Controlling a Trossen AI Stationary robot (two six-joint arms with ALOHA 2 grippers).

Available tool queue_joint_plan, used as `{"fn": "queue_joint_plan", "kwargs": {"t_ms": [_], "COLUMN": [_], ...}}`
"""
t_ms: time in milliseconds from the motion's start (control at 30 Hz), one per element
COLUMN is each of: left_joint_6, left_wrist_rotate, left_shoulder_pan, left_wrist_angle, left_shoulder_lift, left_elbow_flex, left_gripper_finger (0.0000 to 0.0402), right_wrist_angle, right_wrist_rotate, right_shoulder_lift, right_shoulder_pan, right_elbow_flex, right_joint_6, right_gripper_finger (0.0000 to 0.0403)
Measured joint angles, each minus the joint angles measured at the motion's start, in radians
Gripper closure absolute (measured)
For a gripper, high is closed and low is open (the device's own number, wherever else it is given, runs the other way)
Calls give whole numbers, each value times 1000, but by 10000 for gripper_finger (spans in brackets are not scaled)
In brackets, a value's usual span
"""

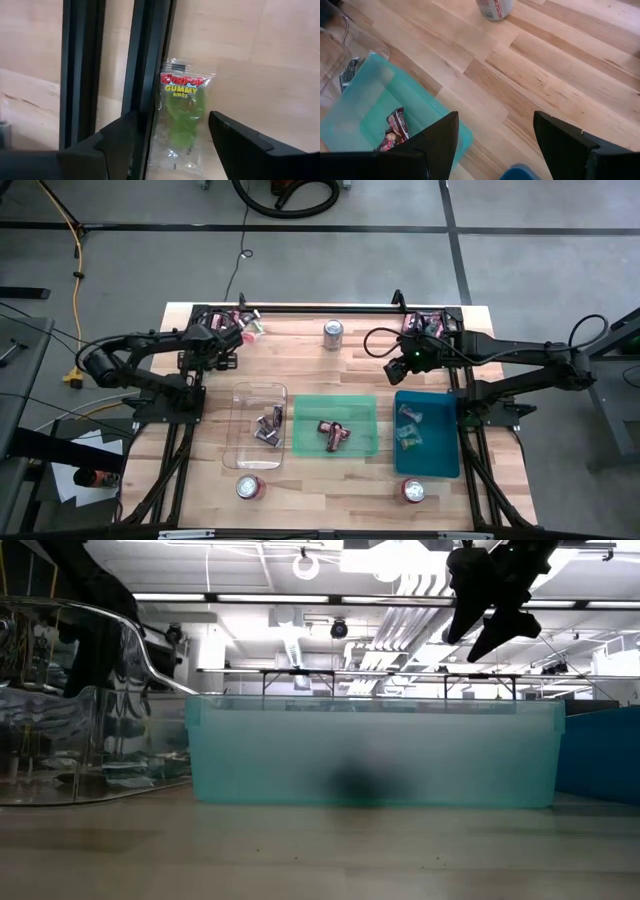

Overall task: Organize candy in baskets
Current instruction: Put the green gummy into the blue bin

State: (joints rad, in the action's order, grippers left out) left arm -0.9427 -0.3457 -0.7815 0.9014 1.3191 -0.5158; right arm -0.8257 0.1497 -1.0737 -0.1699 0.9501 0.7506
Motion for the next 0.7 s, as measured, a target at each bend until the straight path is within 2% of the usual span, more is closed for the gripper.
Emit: {"fn": "queue_joint_plan", "kwargs": {"t_ms": [167,433,500,700], "left_joint_6": [1,-62,-75,-44], "left_wrist_rotate": [6,-23,21,33], "left_shoulder_pan": [21,81,96,133], "left_wrist_angle": [-30,10,-44,-119], "left_shoulder_lift": [-1,7,3,3], "left_elbow_flex": [11,-18,-32,-31], "left_gripper_finger": [167,211,215,216], "right_wrist_angle": [0,0,1,18], "right_wrist_rotate": [0,3,3,9], "right_shoulder_lift": [0,0,0,0], "right_shoulder_pan": [0,0,0,0], "right_elbow_flex": [0,0,0,0], "right_joint_6": [0,0,0,0], "right_gripper_finger": [151,151,151,151]}}
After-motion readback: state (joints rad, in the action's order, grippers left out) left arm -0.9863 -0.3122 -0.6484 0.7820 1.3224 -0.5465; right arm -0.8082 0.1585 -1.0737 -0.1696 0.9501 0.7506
